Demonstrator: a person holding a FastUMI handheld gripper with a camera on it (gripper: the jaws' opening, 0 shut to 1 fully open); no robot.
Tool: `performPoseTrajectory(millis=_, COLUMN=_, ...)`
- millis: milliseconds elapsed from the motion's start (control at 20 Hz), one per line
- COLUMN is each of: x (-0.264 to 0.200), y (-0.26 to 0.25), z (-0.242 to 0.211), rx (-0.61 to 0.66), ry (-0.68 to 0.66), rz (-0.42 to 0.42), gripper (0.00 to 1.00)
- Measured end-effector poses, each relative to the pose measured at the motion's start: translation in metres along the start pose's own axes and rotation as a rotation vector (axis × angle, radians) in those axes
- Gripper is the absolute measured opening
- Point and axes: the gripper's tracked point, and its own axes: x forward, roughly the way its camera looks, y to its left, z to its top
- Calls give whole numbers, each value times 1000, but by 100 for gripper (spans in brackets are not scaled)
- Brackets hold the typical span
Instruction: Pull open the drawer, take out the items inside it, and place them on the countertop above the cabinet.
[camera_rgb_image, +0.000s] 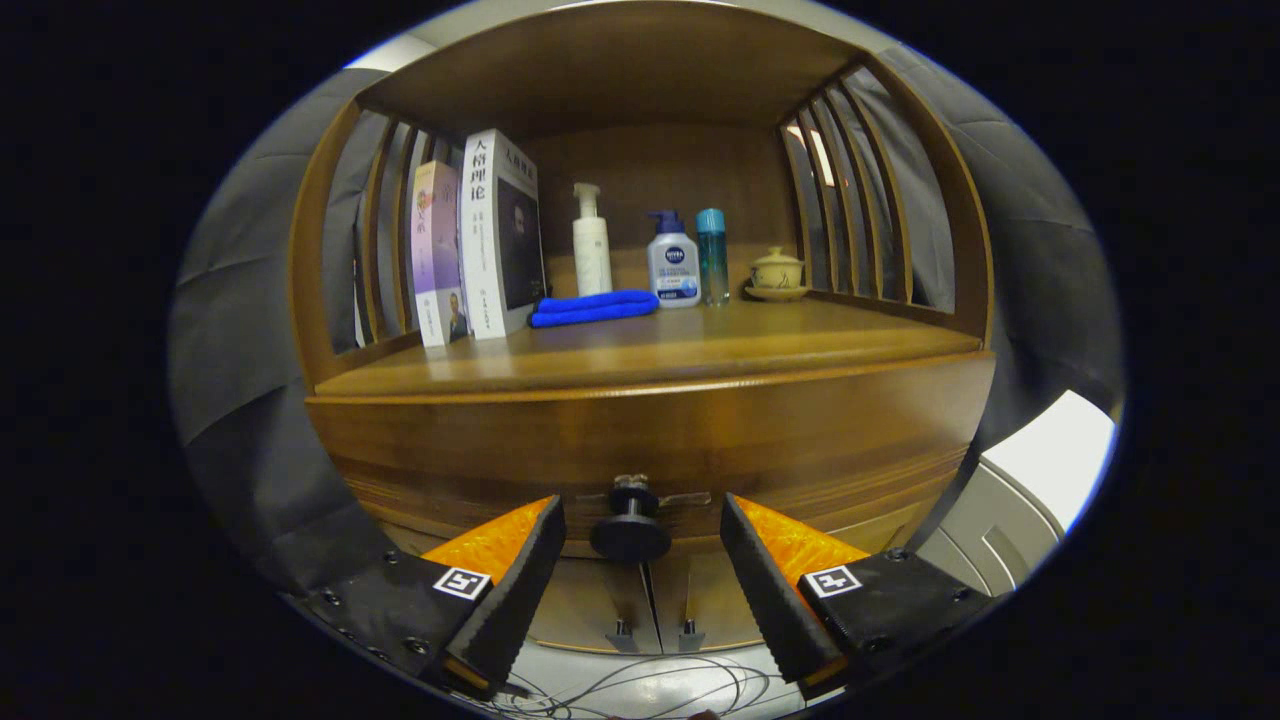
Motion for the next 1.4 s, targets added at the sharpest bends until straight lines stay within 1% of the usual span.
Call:
performPoseTrajectory(millis=200, x=9, y=0, z=-10, rx=-15, ry=18, rz=4, gripper=97)
performPoseTrajectory(millis=300, x=10, y=-2, z=-9, rx=-28, ry=6, rz=-3, gripper=85)
performPoseTrajectory(millis=400, x=12, y=5, z=-8, rx=-29, ry=-2, rz=16, gripper=73)
performPoseTrajectory(millis=450, x=13, y=4, z=-9, rx=-29, ry=-3, rz=4, gripper=67)
performPoseTrajectory(millis=750, x=8, y=3, z=-8, rx=0, ry=29, rz=19, gripper=32)
performPoseTrajectory(millis=800, x=14, y=4, z=-10, rx=-6, ry=29, rz=22, gripper=25)
performPoseTrajectory(millis=1100, x=6, y=2, z=-12, rx=-27, ry=43, rz=8, gripper=25)
performPoseTrajectory(millis=1400, x=-28, y=2, z=-23, rx=-57, ry=43, rz=4, gripper=25)
